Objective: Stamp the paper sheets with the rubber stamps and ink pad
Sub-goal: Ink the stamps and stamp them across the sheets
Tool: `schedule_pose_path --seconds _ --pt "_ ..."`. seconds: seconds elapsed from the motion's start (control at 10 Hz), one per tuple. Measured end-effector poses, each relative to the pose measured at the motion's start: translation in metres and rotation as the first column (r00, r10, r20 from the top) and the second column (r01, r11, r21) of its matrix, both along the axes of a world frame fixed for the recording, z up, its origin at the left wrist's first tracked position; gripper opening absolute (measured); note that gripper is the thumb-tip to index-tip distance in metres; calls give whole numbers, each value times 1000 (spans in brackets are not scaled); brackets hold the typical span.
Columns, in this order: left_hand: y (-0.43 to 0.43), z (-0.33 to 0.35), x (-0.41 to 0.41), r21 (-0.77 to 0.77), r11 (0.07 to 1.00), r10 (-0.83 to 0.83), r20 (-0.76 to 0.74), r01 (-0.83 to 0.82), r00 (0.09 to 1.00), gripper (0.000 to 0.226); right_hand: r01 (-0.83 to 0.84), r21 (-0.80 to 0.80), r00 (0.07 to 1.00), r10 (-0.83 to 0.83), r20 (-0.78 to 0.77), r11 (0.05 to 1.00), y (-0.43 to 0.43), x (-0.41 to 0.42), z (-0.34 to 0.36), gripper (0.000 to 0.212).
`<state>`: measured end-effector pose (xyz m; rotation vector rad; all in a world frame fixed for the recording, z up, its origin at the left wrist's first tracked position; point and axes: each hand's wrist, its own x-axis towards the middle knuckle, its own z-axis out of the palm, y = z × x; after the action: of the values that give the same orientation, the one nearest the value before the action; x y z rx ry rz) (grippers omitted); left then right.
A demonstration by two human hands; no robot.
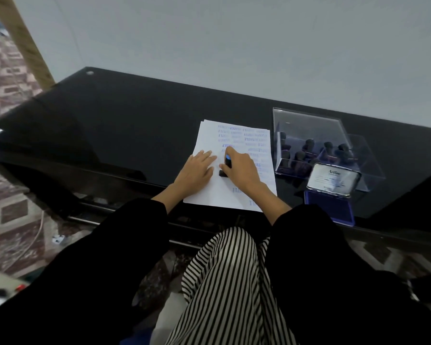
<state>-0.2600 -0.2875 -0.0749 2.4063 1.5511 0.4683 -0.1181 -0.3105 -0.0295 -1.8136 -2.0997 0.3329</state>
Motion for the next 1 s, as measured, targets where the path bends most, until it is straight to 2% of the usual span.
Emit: schedule_pose_path --seconds 0.1,0.3,0.7,1.0 --pt "0 -2 1 11 1000 0 -15 0 1000 43 8 27 1000 -8 25 1000 -2 -2 -6 17" --pt "-2 -4 2 34 999 14 -15 -14 1000 43 23 64 999 -21 -29 998 -8 -4 -13 19" --pt "0 -7 2 42 999 12 -2 -12 1000 43 11 -1 999 -11 -44 1000 1 -3 -9 18" --pt "-1 -6 2 47 999 14 1 -14 1000 43 25 86 999 -21 -46 996 -9 -6 -15 20"
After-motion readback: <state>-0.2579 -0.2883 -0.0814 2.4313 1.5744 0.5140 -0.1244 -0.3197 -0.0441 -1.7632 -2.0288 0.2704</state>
